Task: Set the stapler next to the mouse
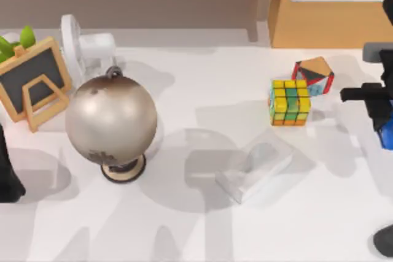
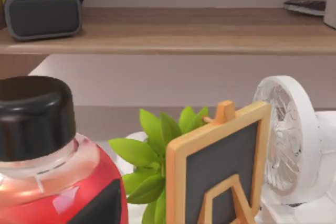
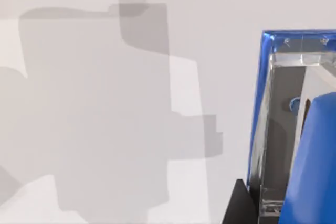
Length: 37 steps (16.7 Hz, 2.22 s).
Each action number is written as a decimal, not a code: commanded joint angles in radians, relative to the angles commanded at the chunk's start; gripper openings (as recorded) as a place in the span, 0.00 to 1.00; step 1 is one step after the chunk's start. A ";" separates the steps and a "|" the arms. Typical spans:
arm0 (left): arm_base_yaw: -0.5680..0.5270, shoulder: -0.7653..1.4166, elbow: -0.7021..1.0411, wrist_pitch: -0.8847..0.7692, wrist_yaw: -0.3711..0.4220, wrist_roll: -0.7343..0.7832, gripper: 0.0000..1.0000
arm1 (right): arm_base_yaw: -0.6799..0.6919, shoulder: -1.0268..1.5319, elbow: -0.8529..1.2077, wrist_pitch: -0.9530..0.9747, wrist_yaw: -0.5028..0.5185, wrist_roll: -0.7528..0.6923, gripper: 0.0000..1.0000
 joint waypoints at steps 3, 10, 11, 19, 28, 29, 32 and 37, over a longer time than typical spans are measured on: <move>0.000 0.000 0.000 0.000 0.000 0.000 1.00 | -0.001 -0.005 0.006 0.013 0.001 0.001 0.00; 0.000 0.000 0.000 0.000 0.000 0.000 1.00 | -0.003 -0.011 0.006 0.053 0.005 0.002 0.00; 0.000 0.000 0.000 0.000 0.000 0.000 1.00 | -0.003 -0.011 0.003 0.059 0.005 0.002 0.00; 0.000 0.000 0.000 0.000 0.000 0.000 1.00 | -0.002 0.027 -0.051 0.096 0.001 -0.001 0.00; 0.000 0.000 0.000 0.000 0.000 0.000 1.00 | -0.002 0.053 -0.076 0.099 -0.002 -0.001 0.15; 0.000 0.000 0.000 0.000 0.000 0.000 1.00 | -0.002 0.053 -0.076 0.099 -0.002 -0.001 0.23; 0.000 0.000 0.000 0.000 0.000 0.000 1.00 | -0.002 0.053 -0.076 0.099 -0.002 -0.001 0.45; 0.000 0.000 0.000 0.000 0.000 0.000 1.00 | -0.002 0.053 -0.076 0.099 -0.002 -0.001 0.83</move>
